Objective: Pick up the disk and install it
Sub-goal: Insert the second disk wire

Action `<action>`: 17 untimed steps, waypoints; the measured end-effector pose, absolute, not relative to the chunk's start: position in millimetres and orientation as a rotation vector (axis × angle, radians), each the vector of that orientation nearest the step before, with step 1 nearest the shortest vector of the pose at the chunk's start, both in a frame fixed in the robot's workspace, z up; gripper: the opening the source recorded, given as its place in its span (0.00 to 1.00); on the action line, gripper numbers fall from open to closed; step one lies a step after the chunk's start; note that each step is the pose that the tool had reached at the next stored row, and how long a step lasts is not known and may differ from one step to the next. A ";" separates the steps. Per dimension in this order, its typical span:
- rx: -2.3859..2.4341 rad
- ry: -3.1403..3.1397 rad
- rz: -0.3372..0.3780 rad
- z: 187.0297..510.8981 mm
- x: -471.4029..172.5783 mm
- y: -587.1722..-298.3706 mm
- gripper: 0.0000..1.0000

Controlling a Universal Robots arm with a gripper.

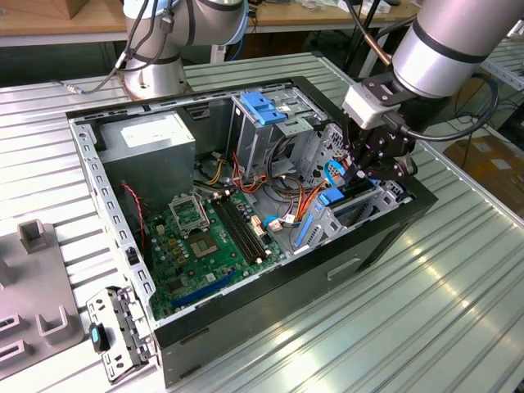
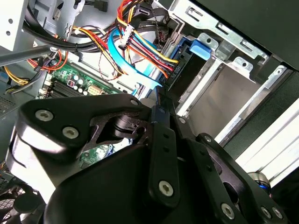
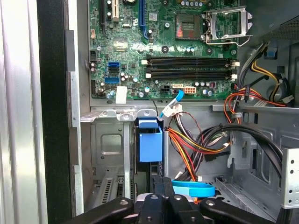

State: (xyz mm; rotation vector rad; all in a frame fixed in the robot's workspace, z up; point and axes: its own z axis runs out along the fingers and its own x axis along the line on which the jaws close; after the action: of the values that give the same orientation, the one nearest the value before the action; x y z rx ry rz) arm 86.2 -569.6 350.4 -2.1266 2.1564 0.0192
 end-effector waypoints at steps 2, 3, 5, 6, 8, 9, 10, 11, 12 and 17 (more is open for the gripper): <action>-2.127 2.156 0.019 350.5 86.2 -569.6 0.11; -2.127 2.156 0.019 350.5 86.3 -569.6 0.11; -2.127 2.156 0.019 350.6 86.3 -569.6 0.11; -2.127 2.156 0.019 350.6 86.3 -569.6 0.11; -2.127 2.156 0.019 350.7 86.3 -569.6 0.11; -2.127 2.156 0.019 350.9 86.2 -569.6 0.11; -2.127 2.156 0.019 351.2 86.2 -569.6 0.11; -2.127 2.156 0.019 351.5 86.3 -569.6 0.11; -2.126 2.156 0.020 353.7 86.2 -569.6 0.11; -2.126 2.156 0.020 353.8 86.3 -569.6 0.11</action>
State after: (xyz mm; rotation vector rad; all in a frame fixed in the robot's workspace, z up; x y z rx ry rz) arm 86.3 -569.6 353.8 -2.1261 2.1559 0.0202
